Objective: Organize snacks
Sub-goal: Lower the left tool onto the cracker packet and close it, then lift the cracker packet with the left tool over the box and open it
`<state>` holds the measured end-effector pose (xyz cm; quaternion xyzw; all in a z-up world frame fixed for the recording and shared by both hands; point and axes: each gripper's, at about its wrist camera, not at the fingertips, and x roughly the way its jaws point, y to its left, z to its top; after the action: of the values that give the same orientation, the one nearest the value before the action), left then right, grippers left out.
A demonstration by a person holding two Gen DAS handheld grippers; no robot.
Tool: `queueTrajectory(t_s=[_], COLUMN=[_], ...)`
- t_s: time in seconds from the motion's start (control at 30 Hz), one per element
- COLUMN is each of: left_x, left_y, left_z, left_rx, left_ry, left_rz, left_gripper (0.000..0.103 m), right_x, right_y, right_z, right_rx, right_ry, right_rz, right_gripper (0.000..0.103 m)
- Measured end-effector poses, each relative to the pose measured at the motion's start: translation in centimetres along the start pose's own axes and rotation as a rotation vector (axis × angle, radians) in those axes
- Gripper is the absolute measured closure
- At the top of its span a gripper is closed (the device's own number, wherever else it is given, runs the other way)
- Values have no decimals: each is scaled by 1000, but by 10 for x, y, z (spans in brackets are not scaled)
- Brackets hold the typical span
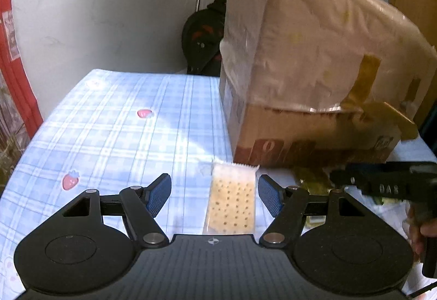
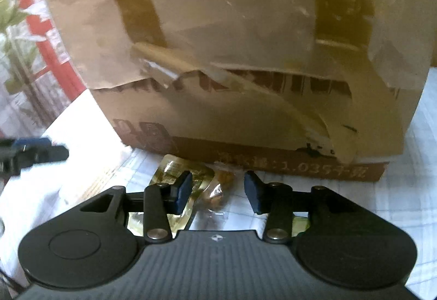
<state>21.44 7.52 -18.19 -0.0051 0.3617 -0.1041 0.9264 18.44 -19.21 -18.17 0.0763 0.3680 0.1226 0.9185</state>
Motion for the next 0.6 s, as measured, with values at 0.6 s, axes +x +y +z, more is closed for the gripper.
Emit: queueTrajectory(t_s=[0.6], left_x=[35], left_y=[-21], left_z=[-22], left_rx=[56], left_ry=[97], left_rz=[29], left_gripper=[54], right_x=[-10], right_y=[8], right_z=[-23], right_rx=[-53], right_ry=[-13], right_rz=[-32], right_gripper=[82])
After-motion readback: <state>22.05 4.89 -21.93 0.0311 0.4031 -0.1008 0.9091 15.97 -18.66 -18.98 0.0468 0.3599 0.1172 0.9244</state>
